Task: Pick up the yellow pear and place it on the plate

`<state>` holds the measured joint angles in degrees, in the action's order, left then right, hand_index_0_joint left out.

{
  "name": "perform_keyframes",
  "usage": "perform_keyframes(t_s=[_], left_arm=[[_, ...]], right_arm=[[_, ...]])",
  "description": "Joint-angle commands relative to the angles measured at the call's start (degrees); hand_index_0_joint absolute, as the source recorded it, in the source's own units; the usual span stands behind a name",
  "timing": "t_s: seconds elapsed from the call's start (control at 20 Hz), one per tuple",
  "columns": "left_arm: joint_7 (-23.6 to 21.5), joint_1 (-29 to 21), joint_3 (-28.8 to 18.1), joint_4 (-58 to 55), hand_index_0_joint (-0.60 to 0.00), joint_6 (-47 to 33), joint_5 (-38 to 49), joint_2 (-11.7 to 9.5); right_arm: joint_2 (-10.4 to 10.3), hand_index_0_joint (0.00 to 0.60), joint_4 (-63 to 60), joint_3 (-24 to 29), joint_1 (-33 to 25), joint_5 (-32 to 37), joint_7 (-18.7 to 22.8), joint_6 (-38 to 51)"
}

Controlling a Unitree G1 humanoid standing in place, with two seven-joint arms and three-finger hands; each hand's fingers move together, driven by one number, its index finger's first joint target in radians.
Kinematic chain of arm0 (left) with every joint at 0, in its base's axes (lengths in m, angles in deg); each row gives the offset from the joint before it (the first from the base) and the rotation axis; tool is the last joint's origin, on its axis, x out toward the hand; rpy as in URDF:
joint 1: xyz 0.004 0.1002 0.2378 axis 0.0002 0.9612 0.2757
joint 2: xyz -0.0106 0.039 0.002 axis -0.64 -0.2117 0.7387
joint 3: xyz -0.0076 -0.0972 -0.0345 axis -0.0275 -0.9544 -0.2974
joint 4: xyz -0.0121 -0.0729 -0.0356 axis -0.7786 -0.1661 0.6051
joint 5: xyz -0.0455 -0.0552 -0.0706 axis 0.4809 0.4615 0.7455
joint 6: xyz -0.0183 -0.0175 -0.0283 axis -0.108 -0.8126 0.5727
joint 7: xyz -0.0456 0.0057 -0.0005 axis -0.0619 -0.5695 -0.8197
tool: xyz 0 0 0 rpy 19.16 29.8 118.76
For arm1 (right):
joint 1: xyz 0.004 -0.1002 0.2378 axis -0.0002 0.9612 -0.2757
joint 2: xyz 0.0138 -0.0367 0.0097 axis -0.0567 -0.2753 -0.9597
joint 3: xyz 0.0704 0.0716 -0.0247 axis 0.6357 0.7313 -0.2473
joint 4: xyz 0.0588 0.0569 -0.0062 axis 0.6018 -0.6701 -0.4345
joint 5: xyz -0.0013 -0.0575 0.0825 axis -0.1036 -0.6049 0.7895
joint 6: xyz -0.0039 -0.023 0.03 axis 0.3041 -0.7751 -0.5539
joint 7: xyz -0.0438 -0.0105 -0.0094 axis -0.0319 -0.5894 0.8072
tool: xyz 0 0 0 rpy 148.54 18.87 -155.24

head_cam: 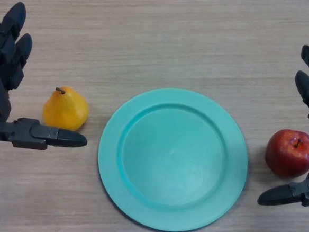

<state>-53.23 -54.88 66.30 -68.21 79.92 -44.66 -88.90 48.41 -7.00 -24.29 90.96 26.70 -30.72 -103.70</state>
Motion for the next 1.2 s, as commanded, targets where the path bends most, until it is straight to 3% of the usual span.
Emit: perform_keyframes(t_s=[0.05,0.35,0.55,0.95,1.2], left_arm=[[-1.63,-1.92,-4.26,-2.32,0.000,-7.70,-0.34,-2.69],[-1.64,-2.43,-4.23,0.85,0.000,-11.50,-1.77,-3.01],[-1.33,-3.48,-5.61,8.20,0.000,-15.69,-2.72,-4.72],[-1.85,-6.11,-1.56,30.29,0.000,-30.50,-4.69,-4.68],[-2.86,-10.75,2.34,44.51,0.000,-36.18,-9.46,-4.45]], right_arm=[[1.19,0.000,2.84,3.54,-1.36,2.40,-0.02,6.38],[1.72,0.000,0.90,3.64,-2.56,1.82,0.76,8.46],[1.92,0.000,0.61,3.94,-2.77,1.83,0.73,8.87],[1.63,0.000,-0.20,4.03,-2.56,3.05,2.61,10.74],[1.38,0.000,0.65,4.25,-1.72,3.01,2.44,10.44]])
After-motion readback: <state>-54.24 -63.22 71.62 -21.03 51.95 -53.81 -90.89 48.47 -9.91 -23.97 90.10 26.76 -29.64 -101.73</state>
